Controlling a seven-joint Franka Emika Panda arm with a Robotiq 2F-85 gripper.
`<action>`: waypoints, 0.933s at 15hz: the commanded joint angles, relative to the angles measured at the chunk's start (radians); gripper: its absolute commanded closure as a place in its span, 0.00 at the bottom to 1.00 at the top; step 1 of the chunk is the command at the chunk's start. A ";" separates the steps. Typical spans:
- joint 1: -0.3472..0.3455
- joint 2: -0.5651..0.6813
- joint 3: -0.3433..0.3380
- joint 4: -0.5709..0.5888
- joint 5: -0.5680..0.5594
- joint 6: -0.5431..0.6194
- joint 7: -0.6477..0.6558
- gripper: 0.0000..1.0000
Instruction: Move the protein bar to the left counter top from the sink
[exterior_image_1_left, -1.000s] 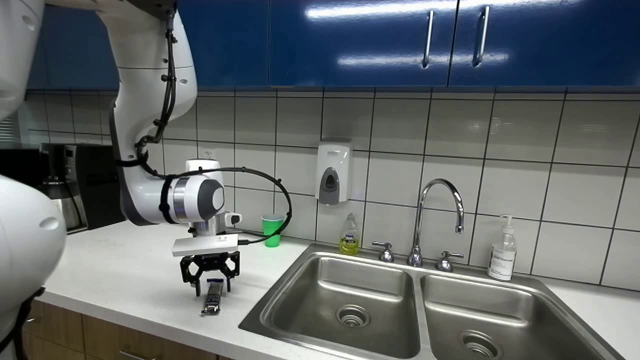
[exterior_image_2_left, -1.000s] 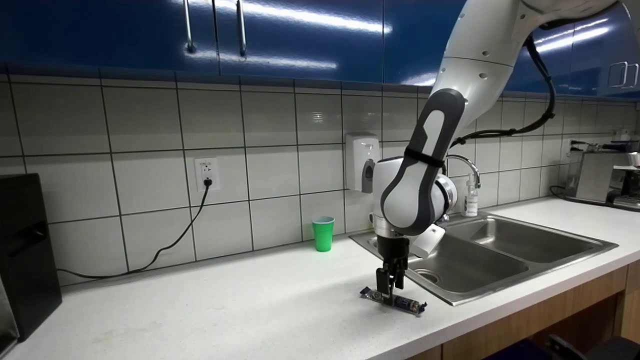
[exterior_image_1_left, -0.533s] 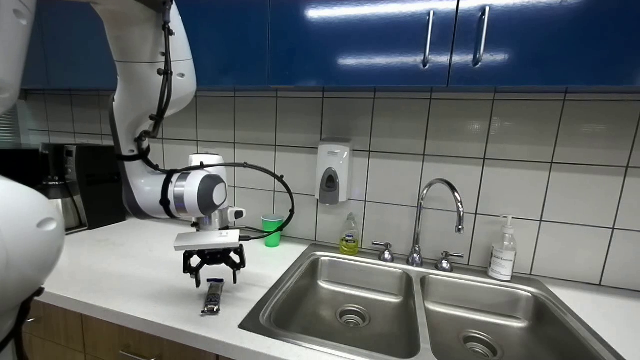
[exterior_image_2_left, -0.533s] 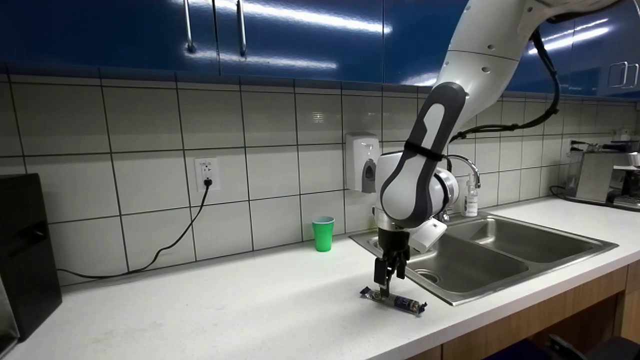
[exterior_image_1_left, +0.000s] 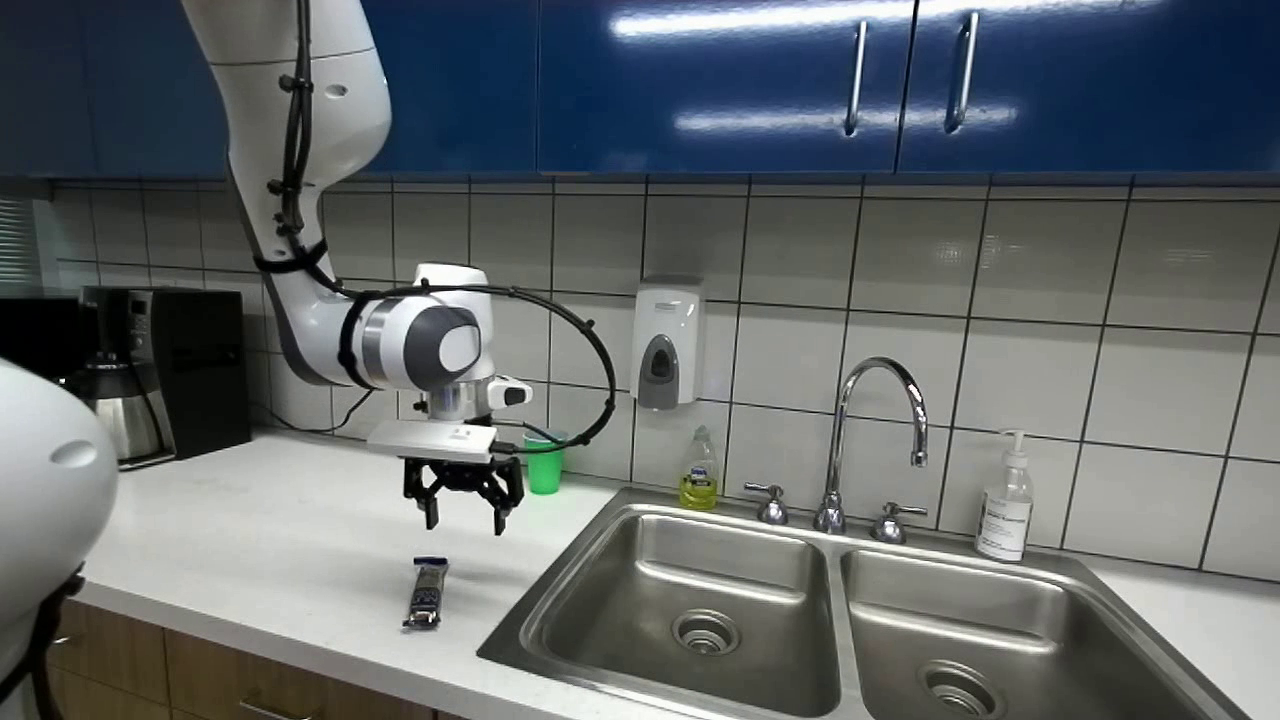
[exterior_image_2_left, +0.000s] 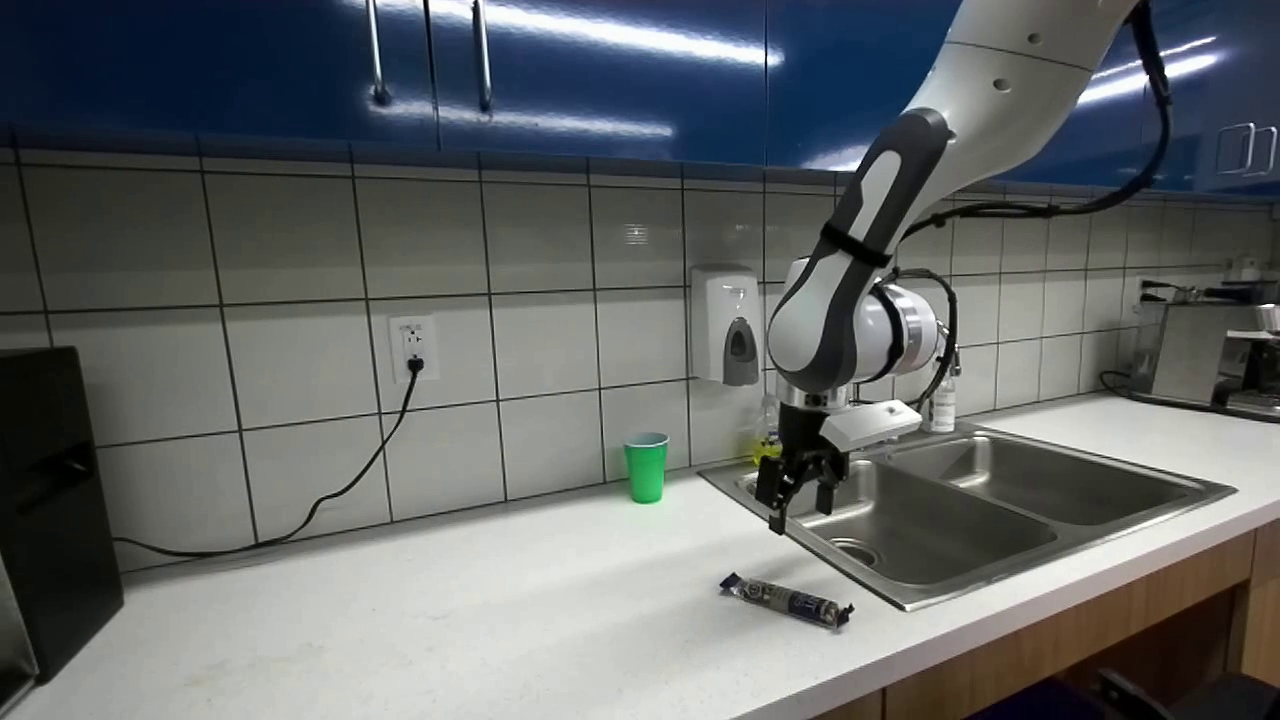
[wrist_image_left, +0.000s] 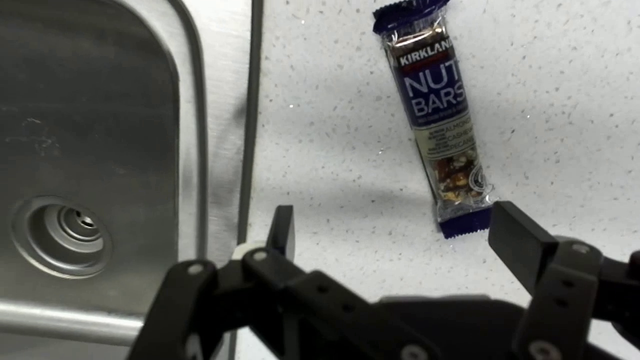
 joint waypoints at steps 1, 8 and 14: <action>-0.007 -0.105 -0.028 -0.051 -0.027 -0.065 0.095 0.00; -0.013 -0.246 -0.044 -0.182 -0.033 -0.095 0.096 0.00; -0.004 -0.232 -0.052 -0.194 -0.007 -0.069 0.072 0.00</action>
